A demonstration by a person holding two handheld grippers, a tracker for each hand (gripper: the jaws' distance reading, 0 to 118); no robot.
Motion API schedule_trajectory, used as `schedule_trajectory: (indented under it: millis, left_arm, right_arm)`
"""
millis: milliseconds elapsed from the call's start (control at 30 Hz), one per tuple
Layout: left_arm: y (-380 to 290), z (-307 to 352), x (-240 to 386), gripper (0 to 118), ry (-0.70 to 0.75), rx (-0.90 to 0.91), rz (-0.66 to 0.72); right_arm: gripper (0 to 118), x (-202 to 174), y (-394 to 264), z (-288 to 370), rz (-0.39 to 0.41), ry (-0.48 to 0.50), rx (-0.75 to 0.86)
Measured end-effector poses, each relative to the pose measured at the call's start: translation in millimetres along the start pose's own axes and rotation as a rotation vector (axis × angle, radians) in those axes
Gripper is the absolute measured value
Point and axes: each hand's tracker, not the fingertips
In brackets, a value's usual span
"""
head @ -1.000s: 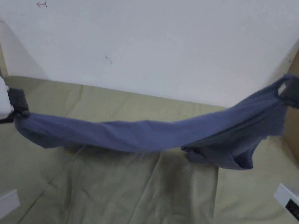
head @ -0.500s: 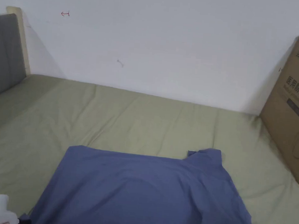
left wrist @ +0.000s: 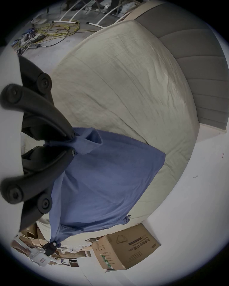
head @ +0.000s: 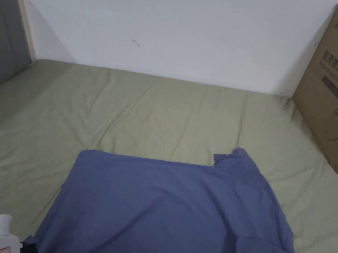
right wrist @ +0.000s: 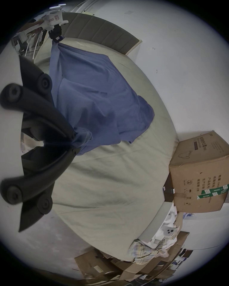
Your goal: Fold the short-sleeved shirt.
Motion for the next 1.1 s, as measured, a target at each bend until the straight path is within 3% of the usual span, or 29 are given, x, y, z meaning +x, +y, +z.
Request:
schedule_trajectory:
  millis: [200,233,300,333,367,400,467,767,800,833,867,900,967,1000,1100]
  left_arm:
    - [-6.4,-16.7,-2.0,6,0.016,-0.033,0.004]
    - [-6.2,-17.9,-1.5,16,0.013,-0.03,-0.006]
    - [-3.9,-16.1,0.5,69,0.012,-0.014,-0.037]
    - [-1.8,-13.6,2.5,84,0.027,-0.005,-0.064]
    - [-0.7,-13.1,2.8,84,0.034,-0.012,-0.075]
    - [0.8,-10.3,2.1,118,0.026,-0.016,-0.076]
    - [11.7,1.2,-3.8,111,-0.031,0.003,-0.073]
    - [54.7,31.1,-4.6,112,-0.088,0.092,0.027]
    - [62.7,30.0,-1.8,108,-0.11,0.085,0.032]
    - [70.6,28.3,2.4,90,-0.132,0.062,0.045]
    - [77.9,27.4,6.5,50,-0.112,0.077,0.045]
    - [85.7,23.8,12.4,0,-0.103,0.082,0.046]
    - [99.0,10.6,27.7,0,-0.047,0.106,0.029]
    - [109.5,0.9,37.8,0,-0.072,0.065,-0.022]
    - [141.0,-25.8,63.1,0,-0.068,-0.006,-0.08]
  right_arm:
    - [6,-2.0,-5.9,-8.5,0.015,-0.032,-0.023]
    - [19,-3.4,-4.1,-9.5,0.021,-0.034,-0.022]
    - [68,-8.1,1.2,-8.7,0.038,-0.054,-0.024]
    - [79,-8.3,4.2,-8.6,0.056,-0.069,-0.027]
    - [79,-7.7,6.6,-7.9,0.064,-0.068,-0.031]
    - [103,-6.8,8.6,-4.1,0.068,-0.065,-0.028]
    - [105,-5.6,14.4,4.3,0.073,-0.065,-0.017]
    - [104,-7.2,53.5,23.5,0.108,-0.048,-0.06]
    - [102,-12.8,57.9,26.5,0.113,-0.038,-0.076]
    - [92,-18.0,62.8,27.1,0.121,-0.034,-0.098]
    - [65,-22.4,65.6,28.3,0.137,-0.019,-0.097]
    - [7,-30.9,69.1,27.2,0.19,-0.01,-0.106]
    - [1,-41.3,70.3,19.1,0.206,-0.041,-0.087]
    - [1,-50.0,74.9,15.9,0.265,-0.037,-0.119]
    - [1,-71.4,88.5,3.7,0.287,0.015,-0.13]
